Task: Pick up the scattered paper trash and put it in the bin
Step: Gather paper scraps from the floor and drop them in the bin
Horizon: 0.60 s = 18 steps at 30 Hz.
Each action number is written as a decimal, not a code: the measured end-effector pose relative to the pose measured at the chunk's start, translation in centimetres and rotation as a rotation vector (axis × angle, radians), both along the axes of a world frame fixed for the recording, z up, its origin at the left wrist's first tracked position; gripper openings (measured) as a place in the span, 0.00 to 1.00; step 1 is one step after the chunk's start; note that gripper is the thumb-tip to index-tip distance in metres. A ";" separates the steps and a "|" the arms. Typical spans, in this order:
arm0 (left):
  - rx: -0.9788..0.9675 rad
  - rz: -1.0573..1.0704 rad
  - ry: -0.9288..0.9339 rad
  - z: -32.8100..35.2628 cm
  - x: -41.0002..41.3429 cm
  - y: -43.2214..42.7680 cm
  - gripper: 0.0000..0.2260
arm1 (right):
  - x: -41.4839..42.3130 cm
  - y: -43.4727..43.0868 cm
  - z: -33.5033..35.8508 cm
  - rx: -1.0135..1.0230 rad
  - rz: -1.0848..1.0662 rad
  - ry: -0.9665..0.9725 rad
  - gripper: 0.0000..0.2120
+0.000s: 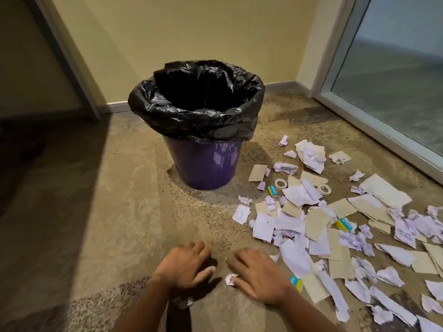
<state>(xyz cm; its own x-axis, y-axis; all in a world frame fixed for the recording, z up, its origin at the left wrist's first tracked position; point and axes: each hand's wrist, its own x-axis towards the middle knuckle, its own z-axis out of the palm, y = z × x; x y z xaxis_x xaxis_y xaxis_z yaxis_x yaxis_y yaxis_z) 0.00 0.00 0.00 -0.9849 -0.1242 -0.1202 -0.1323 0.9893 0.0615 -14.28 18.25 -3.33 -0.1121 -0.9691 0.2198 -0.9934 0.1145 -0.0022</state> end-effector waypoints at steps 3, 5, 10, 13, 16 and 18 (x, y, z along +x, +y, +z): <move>0.023 -0.139 -0.075 -0.5 2.5 -0.2 0.24 | 0.9 -0.4 -0.5 0.091 0.118 0.023 0.16; -0.001 -0.341 -0.141 -0.8 3.6 -0.5 0.28 | 1.1 -0.5 -0.9 0.070 0.172 0.051 0.15; 0.075 -0.389 -0.209 -0.8 4.4 -0.2 0.16 | 1.0 -0.6 0.2 0.098 0.070 0.033 0.05; 0.133 -0.154 -0.299 -1.2 4.3 -0.2 0.15 | 1.1 -0.6 0.1 0.201 -0.038 -0.094 0.07; 0.330 0.182 -0.220 -0.5 3.1 0.0 0.09 | 1.0 -1.2 0.0 0.205 -0.089 -0.329 0.15; 0.602 0.445 -0.093 -0.1 1.5 0.5 0.04 | 1.1 -1.8 0.1 0.167 -0.220 -0.552 0.21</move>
